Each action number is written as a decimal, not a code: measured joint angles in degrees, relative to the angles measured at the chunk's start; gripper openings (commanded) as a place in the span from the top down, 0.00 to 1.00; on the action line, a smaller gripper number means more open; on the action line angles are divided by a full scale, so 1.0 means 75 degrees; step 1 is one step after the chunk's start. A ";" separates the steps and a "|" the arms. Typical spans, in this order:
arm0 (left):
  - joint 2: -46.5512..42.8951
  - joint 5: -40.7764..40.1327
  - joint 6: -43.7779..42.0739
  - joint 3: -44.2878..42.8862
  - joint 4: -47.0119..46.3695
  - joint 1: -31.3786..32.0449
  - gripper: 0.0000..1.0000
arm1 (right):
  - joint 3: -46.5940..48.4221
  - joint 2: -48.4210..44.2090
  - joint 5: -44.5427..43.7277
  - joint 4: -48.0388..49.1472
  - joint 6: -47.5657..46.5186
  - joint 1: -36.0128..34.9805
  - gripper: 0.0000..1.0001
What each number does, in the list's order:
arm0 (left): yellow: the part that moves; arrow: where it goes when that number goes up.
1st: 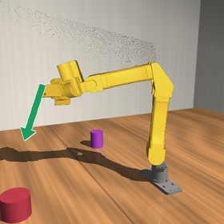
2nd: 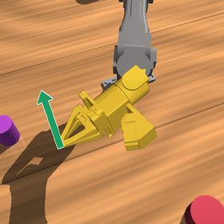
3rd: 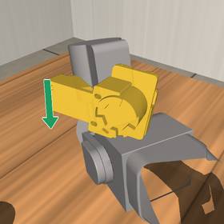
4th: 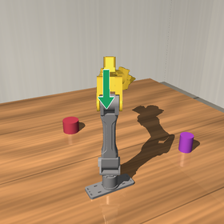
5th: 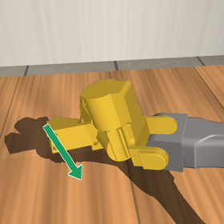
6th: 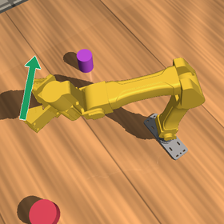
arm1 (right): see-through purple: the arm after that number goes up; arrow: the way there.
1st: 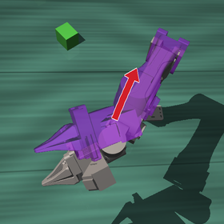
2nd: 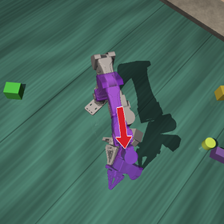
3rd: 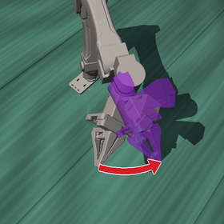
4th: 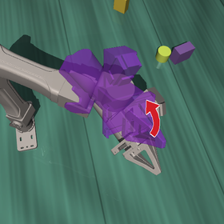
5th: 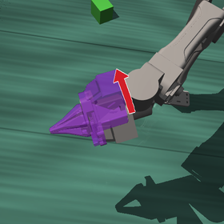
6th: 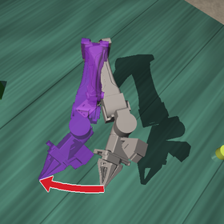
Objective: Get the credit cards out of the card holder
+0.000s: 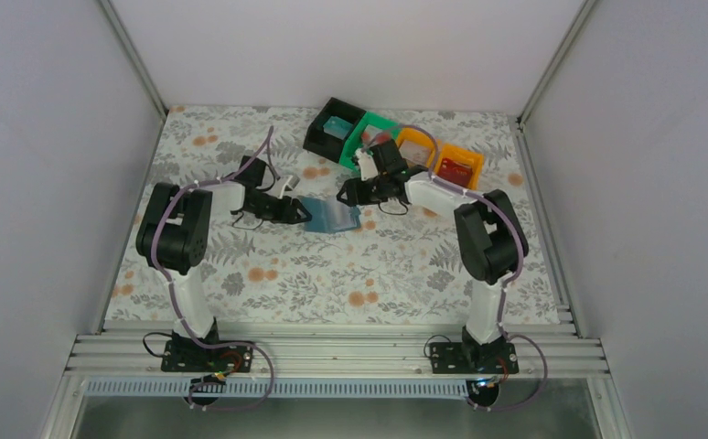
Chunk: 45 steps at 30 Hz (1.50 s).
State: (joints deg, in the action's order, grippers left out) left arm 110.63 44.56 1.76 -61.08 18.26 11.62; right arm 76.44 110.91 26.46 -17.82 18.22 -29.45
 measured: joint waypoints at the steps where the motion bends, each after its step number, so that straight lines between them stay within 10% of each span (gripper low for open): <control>1: 0.0000 0.0000 0.0000 0.0000 -0.0003 0.0000 0.48 | 0.0000 0.0058 -0.0047 -0.0006 -0.0003 0.0035 0.51; 16: 0.0117 0.0157 0.0003 -0.0055 -0.0111 0.0000 0.47 | 0.0111 0.0950 0.0446 0.0122 0.0149 -0.0338 0.58; 45: -0.0102 0.0498 -0.0632 -0.0152 0.0402 -0.0437 0.06 | 0.0504 0.1478 0.2906 0.1737 0.1868 -0.0831 0.73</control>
State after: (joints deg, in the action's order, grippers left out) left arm 109.86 48.29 -2.98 -62.22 21.28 8.34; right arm 80.23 121.99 48.25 -4.80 32.23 -35.68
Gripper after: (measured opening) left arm 0.904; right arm 0.270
